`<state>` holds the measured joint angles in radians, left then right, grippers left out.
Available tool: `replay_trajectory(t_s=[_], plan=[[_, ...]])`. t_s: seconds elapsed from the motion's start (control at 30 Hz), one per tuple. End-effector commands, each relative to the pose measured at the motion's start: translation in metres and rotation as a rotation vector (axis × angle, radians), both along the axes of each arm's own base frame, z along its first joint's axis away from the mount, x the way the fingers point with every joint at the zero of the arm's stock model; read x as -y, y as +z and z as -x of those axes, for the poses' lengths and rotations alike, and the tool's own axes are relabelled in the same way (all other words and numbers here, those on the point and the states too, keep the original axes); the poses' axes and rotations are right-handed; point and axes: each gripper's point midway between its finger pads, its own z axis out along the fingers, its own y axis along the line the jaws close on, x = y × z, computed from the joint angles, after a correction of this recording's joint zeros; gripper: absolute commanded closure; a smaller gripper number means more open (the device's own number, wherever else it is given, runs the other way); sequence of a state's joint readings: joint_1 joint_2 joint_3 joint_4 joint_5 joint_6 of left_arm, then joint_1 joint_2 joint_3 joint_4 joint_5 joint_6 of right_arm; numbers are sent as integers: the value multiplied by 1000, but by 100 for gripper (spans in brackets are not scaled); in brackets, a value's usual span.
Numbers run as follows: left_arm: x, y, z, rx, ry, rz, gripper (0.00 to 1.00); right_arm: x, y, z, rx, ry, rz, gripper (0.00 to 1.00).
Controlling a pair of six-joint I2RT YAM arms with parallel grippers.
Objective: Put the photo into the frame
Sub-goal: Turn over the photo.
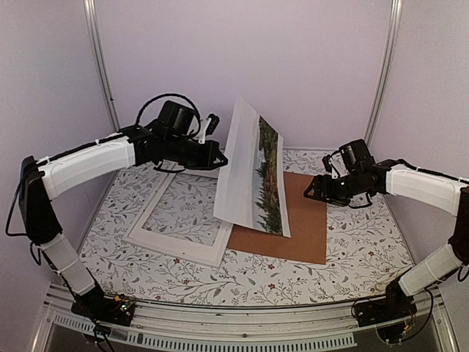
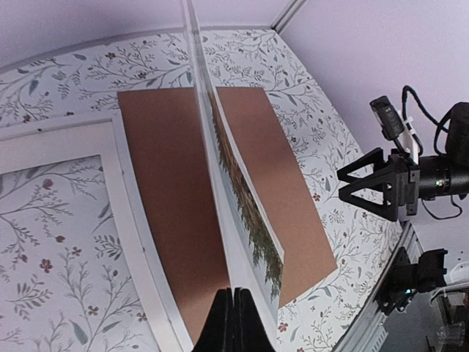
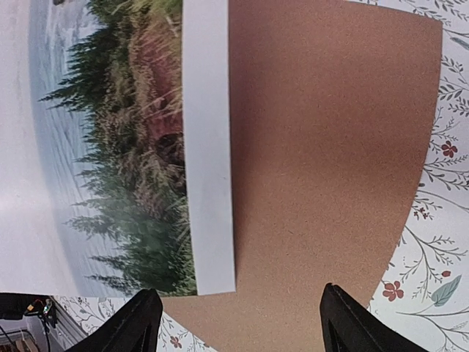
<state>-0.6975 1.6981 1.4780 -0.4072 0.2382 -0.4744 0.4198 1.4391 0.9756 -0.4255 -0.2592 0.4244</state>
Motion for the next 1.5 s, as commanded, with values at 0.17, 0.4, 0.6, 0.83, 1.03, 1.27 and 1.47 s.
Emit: replay_trajectory(t_s=[0.17, 0.4, 0.6, 0.83, 1.03, 1.27, 1.47], plan=[[-121, 66, 17, 149, 231, -373, 100, 4, 18, 6, 20, -8, 9, 22], [-202, 133, 37, 222, 473, -568, 100, -1, 10, 7, -1, -1, -18, 23], [-215, 141, 41, 210, 530, -630, 100, -5, 7, 6, -12, 9, -33, 23], [-125, 86, 34, 165, 312, -569, 100, -16, 11, 7, -25, 35, -95, 23], [-33, 7, 43, 54, 113, -514, 100, -21, 14, 8, -39, 40, -135, 22], [56, -80, 63, -97, -46, -420, 100, -19, 11, 7, -54, 6, -132, 22], [94, -121, 71, -172, -91, -342, 100, -16, -1, 1, -79, -56, -133, 22]])
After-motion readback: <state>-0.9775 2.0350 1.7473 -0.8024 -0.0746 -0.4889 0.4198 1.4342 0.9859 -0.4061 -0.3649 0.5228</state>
